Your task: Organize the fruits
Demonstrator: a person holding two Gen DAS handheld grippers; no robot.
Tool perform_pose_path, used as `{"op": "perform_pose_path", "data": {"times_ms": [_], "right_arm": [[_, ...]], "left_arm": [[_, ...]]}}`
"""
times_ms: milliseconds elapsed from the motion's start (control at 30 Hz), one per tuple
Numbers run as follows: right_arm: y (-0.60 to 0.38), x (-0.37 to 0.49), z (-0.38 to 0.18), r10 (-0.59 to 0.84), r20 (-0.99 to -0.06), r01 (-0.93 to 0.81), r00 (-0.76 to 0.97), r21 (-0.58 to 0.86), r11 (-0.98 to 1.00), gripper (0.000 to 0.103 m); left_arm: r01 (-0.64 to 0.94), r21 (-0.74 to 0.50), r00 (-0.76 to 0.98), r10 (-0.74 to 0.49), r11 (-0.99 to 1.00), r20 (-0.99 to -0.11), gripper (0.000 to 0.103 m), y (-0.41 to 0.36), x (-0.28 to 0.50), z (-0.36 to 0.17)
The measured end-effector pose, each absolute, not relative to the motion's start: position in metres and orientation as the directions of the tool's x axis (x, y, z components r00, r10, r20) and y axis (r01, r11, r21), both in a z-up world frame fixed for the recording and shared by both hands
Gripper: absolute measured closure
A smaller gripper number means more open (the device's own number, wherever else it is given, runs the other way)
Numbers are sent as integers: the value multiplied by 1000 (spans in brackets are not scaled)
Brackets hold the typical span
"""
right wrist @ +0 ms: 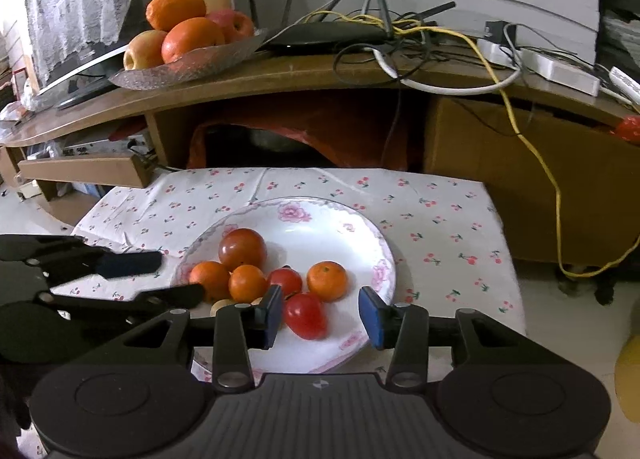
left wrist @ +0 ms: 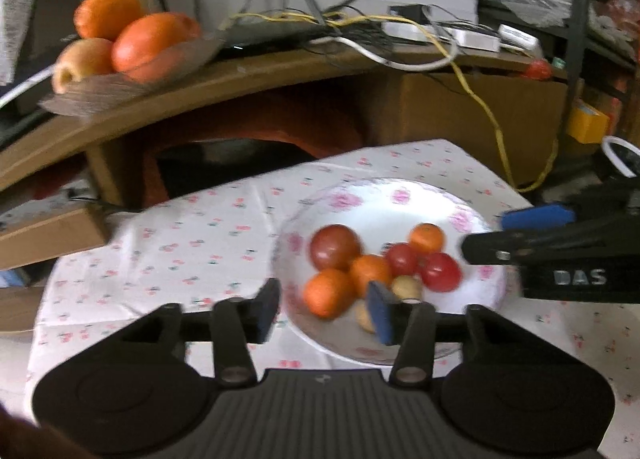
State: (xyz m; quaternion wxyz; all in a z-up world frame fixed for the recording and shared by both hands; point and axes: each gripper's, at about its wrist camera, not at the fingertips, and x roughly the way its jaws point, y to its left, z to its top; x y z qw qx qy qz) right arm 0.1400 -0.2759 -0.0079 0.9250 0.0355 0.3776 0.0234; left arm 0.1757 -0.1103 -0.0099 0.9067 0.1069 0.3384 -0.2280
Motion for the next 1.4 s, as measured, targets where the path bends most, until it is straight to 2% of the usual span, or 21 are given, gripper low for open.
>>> {"op": "perform_pose_path", "data": {"times_ms": [133, 200, 267, 400, 633, 767, 1400], "right_arm": [[-273, 130, -5, 64, -697, -14, 714, 78, 997, 58], [-269, 123, -3, 64, -697, -20, 714, 72, 997, 57], [-266, 116, -1, 64, -698, -20, 713, 71, 997, 57], [-260, 101, 5, 64, -694, -17, 717, 75, 997, 53], [-255, 77, 11, 50, -693, 7, 719, 79, 997, 53], [-250, 64, 12, 51, -696, 13, 716, 86, 996, 53], [-229, 7, 19, 53, -696, 37, 716, 113, 993, 52]], "left_arm": [[443, 64, 715, -309, 894, -627, 18, -101, 165, -2], [423, 62, 729, -298, 904, -617, 4, -97, 159, 1], [403, 59, 739, -287, 913, -609, 0, -94, 153, 4], [362, 47, 751, -261, 931, -606, 0, -88, 142, 7], [318, 13, 735, -237, 948, -636, 0, -74, 122, 3], [300, -9, 744, -239, 954, -624, 0, -67, 106, 7], [293, -12, 724, -230, 956, -650, 0, -53, 48, 12]]}}
